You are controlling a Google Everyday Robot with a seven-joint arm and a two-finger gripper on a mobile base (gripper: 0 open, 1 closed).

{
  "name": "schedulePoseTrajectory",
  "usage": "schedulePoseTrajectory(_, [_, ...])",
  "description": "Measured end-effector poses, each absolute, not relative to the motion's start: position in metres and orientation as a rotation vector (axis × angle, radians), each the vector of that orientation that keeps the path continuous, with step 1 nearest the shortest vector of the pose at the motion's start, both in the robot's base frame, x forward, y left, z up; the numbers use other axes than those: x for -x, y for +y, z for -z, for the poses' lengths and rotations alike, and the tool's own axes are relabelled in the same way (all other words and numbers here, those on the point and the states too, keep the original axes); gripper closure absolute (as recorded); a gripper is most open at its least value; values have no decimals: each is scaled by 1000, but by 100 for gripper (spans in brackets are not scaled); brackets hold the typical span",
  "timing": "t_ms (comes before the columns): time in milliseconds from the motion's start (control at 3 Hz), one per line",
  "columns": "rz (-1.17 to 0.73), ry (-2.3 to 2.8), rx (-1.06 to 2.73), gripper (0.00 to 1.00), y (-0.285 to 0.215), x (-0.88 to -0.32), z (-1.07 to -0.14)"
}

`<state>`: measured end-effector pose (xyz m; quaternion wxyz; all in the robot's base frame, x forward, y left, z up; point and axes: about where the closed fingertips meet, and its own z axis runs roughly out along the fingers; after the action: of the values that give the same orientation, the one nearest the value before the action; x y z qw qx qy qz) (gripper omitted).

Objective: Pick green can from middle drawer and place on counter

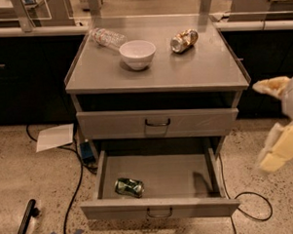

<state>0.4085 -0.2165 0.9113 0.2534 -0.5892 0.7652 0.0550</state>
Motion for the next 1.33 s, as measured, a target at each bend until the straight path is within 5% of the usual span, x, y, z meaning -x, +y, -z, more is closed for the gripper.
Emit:
schedulePoseTrajectory(1000, [-424,1992,1485,0,-115,-566,-754])
schedulePoseTrajectory(1333, [-453,1988,1503,0,-104,-570,-744])
